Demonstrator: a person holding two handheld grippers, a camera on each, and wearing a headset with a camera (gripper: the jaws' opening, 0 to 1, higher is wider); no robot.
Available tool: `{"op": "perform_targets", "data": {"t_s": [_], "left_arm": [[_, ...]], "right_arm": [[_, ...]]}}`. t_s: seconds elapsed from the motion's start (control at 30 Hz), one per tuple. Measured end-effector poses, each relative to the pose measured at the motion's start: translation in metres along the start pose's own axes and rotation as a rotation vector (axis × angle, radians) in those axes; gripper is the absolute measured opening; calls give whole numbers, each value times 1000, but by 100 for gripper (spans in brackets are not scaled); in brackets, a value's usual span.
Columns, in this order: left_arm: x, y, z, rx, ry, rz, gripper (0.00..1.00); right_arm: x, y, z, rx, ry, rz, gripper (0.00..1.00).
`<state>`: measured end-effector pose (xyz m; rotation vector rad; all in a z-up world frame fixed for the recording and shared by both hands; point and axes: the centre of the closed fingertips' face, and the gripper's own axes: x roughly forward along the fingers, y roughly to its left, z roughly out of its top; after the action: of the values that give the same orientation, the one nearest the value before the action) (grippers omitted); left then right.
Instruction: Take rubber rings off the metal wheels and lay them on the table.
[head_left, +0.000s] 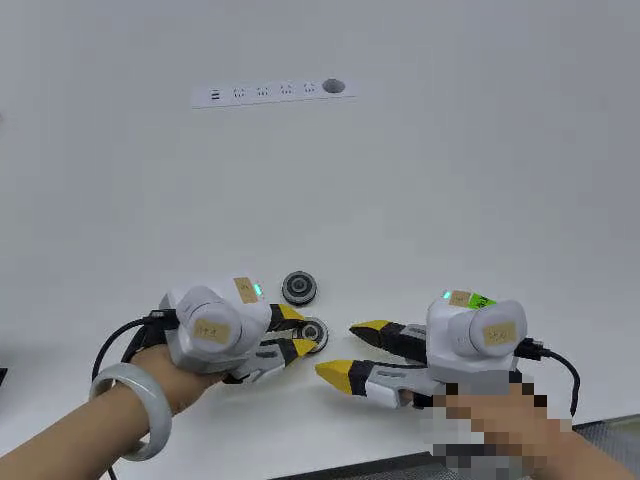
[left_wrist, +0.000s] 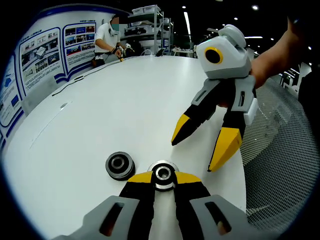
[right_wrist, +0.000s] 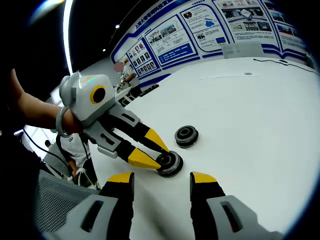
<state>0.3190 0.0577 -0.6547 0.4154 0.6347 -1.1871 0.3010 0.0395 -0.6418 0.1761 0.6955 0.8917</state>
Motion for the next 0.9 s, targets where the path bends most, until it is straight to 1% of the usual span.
{"op": "perform_targets", "data": {"t_s": [0.1,0.4,0.63,0.9], "left_arm": [[1,1,0,0,0,-2,14],[2,0,1,33,9,-10,14],[2,0,1,35,10,-18,13],[1,0,1,36,9,-18,13]], "right_arm": [[1,-1,1,11,-8,0,46],[2,-1,1,39,-15,6,46],[4,-2,5,64,-29,11,45],[7,-6,10,120,-46,11,42]]}}
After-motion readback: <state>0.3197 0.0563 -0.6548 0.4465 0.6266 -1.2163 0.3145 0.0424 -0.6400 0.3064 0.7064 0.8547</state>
